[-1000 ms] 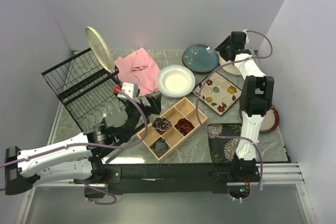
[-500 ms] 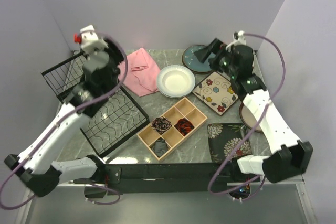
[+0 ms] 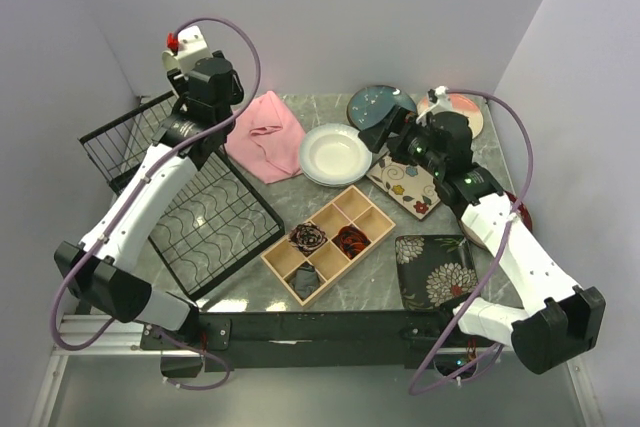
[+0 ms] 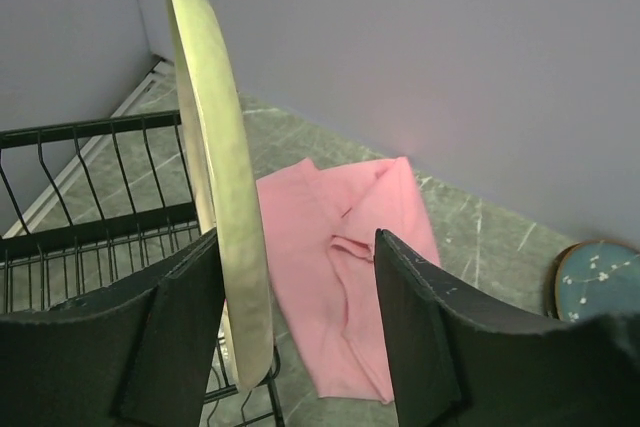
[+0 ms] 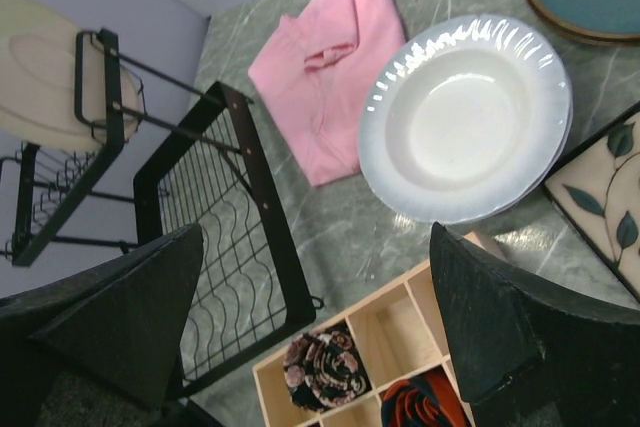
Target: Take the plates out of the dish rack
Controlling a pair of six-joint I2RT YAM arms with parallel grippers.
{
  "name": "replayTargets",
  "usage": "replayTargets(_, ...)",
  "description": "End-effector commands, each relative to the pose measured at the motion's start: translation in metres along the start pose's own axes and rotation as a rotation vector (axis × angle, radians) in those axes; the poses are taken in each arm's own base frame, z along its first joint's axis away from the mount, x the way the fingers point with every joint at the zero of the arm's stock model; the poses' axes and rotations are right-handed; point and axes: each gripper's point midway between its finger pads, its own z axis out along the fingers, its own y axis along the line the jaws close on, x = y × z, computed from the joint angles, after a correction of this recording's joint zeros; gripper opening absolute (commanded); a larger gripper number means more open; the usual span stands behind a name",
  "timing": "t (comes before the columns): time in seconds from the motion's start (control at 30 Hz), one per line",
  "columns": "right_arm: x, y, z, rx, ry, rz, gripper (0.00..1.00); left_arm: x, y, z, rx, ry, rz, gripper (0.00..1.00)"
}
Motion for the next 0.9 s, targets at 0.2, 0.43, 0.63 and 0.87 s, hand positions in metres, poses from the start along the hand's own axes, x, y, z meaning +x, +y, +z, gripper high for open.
replayTargets(0.2, 0.012, 0.009, -0.002, -0.023, 0.011, -0.074, 1.00, 0.002, 0.009, 0.013, -0.098, -0.023, 0.017, 0.58)
replayTargets(0.43, 0.016, 0.004, -0.004, 0.000, -0.010, -0.080, 1.00, 0.003, 0.022, 0.014, -0.159, -0.043, 0.053, 0.48)
replayTargets(0.63, 0.016, 0.001, -0.005, 0.020, -0.016, -0.095, 1.00, 0.005, 0.029, 0.013, -0.188, -0.048, 0.083, 0.46)
replayTargets(0.87, 0.011, 0.001, -0.011, 0.024, -0.048, -0.098, 1.00, 0.005, 0.029, 0.014, -0.186, -0.053, 0.099, 0.42)
